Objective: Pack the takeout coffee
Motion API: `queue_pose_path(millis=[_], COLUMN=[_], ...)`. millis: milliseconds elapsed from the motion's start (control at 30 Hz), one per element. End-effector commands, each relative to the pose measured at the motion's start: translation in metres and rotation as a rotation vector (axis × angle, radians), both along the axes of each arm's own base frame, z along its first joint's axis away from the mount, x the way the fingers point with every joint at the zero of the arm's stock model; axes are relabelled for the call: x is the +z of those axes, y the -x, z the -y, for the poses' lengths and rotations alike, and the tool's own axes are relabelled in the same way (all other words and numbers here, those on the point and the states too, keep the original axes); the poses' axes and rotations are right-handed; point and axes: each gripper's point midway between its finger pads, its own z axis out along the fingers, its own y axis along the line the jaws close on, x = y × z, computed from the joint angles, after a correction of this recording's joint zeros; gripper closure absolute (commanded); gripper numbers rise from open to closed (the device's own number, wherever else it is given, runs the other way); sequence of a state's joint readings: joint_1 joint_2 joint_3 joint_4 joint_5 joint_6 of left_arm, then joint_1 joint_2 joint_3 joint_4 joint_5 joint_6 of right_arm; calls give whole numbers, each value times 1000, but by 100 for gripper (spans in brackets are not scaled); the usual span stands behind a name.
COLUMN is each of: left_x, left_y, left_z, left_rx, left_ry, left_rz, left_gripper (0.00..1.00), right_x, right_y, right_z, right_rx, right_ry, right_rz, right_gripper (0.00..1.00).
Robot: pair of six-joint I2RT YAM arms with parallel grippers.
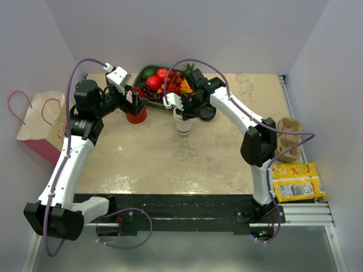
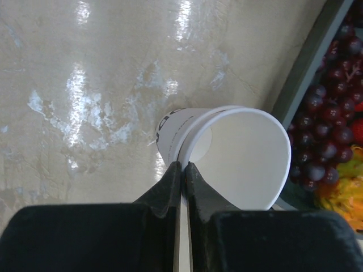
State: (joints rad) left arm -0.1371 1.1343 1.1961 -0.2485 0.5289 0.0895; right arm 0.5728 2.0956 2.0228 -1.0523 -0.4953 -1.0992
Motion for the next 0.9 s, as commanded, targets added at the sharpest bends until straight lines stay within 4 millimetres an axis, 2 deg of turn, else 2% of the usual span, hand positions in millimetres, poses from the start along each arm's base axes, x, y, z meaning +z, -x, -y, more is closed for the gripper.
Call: queue_pose_path(millis=[0, 133, 200, 233, 267, 300, 333, 400, 467, 500, 533, 567, 600, 633, 667, 733, 767, 800, 833, 867], left_x=[6, 4, 2, 0, -2, -2, -7, -11, -27, -30, -43, -48, -48, -62, -65, -78, -79, -89, -92, -92], left_y=[-3, -2, -3, -3, -3, -3, -3, -6, -9, -9, -8, -7, -8, -8, -7, -11, -13, -15, -17, -19], left_z=[0, 0, 0, 0, -1, -1, -1, -4, -6, -4, -2, 1, 6, 8, 13, 19, 21, 24, 28, 34], left_rx=[-8, -8, -5, -1, 2, 5, 10, 61, 108, 122, 130, 124, 126, 130, 110, 101, 88, 84, 71, 35], left_ry=[18, 18, 16, 18, 19, 28, 32, 87, 131, 191, 219, 251, 317, 342, 369, 409, 419, 431, 435, 439], left_rz=[21, 16, 13, 7, 3, -5, -18, -66, -132, -171, -215, -244, -272, -317, -341, -378, -375, -411, -420, -424], left_gripper=[9, 9, 9, 9, 9, 9, 10, 11, 11, 11, 11, 11, 11, 11, 11, 11, 11, 11, 11, 10], right_x=[50, 65, 77, 74, 87, 88, 84, 90, 71, 77, 88, 90, 84, 71, 73, 96, 94, 84, 71, 69], right_y=[-17, -26, -21, -22, -19, -16, -14, -13, 3, 4, -7, -4, -3, 13, 11, 0, -1, 10, 10, 10], right_z=[-1, -11, -13, -18, -17, -18, -18, -19, -14, -14, -14, -14, -13, -14, -15, -17, -17, -17, -18, -18], right_rx=[-75, -142, -162, -172, -207, -197, -184, -234, -165, -183, -238, -262, -235, -183, -214, -289, -284, -251, -241, -244], right_ry=[-45, -138, -180, -209, -259, -273, -267, -301, -211, -227, -279, -311, -291, -218, -227, -323, -315, -256, -220, -214], right_rz=[174, 264, 273, 284, 289, 297, 302, 281, 238, 233, 261, 230, 247, 234, 226, 217, 225, 202, 182, 169], right_gripper=[100, 100, 100, 100, 100, 100, 100, 100, 100, 100, 100, 100, 100, 100, 100, 100, 100, 100, 100, 100])
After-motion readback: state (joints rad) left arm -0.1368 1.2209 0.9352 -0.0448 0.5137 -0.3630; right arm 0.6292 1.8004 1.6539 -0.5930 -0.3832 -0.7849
